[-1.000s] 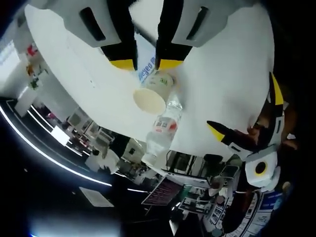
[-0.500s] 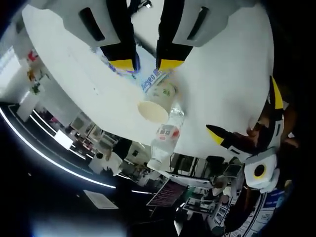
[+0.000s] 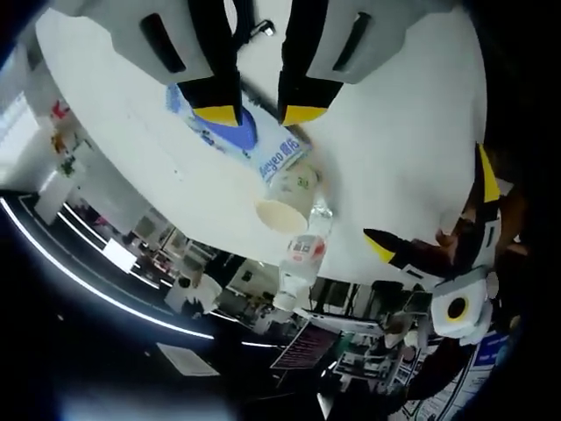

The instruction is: Arrange the tabletop items into an orderly group along one side of the table until the central work area is clear of visible clutter.

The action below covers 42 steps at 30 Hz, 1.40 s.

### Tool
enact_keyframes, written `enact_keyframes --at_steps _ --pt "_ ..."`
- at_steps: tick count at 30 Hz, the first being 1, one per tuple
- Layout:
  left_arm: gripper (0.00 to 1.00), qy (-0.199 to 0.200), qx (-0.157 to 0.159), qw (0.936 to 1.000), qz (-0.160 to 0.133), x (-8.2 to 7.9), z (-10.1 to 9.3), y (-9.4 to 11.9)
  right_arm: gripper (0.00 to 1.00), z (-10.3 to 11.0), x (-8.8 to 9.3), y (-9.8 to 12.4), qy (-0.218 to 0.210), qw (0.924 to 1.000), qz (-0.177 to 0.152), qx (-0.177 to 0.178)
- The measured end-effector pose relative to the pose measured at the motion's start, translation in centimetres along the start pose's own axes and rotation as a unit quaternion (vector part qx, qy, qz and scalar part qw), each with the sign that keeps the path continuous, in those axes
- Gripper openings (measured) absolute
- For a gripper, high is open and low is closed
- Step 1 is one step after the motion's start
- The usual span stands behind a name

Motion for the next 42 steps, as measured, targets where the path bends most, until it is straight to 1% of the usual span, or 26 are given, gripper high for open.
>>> enact_keyframes --at_steps 4,8,15,28,35,42 --pt "0.97 -0.001 0.005 1.0000 0.001 -0.1 -0.3 -0.4 0.13 -0.1 0.5 0.5 -0.004 1.0000 0.002 0.004" --pt "0.94 -0.005 0.015 0.9999 -0.002 -0.4 -0.7 -1.0 0.14 -0.2 1.3 1.0 -0.010 0.9999 0.006 0.008" --pt "0.94 -0.006 0.028 0.9996 -0.003 -0.6 -1.6 -1.8 0.14 -0.8 2.6 2.0 -0.025 0.9995 0.007 0.018" --pt "0.89 0.002 0.038 0.9992 -0.015 -1.2 -2.1 -3.1 0.18 -0.8 5.2 2.9 -0.056 0.9980 0.013 0.027" --pt "0.89 0.003 0.042 0.9991 -0.012 -1.2 -2.5 -3.7 0.21 -0.7 6.5 3.5 -0.072 0.9967 0.017 0.033" --pt "0.89 0.003 0.046 0.9989 -0.009 -1.2 -2.8 -4.3 0.22 -0.7 7.8 3.9 -0.087 0.9954 0.020 0.036"
Point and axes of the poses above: the point that each gripper's makers call its tool centre point, and the gripper's own axes: y roughly backward along the fingers, z roughly to its left, x roughly out of its underside, the point moved 10 cm from there along y, roughly backward along the fingers, and after that the axes turned 15 degrees about -x, right-handed, at the moved point
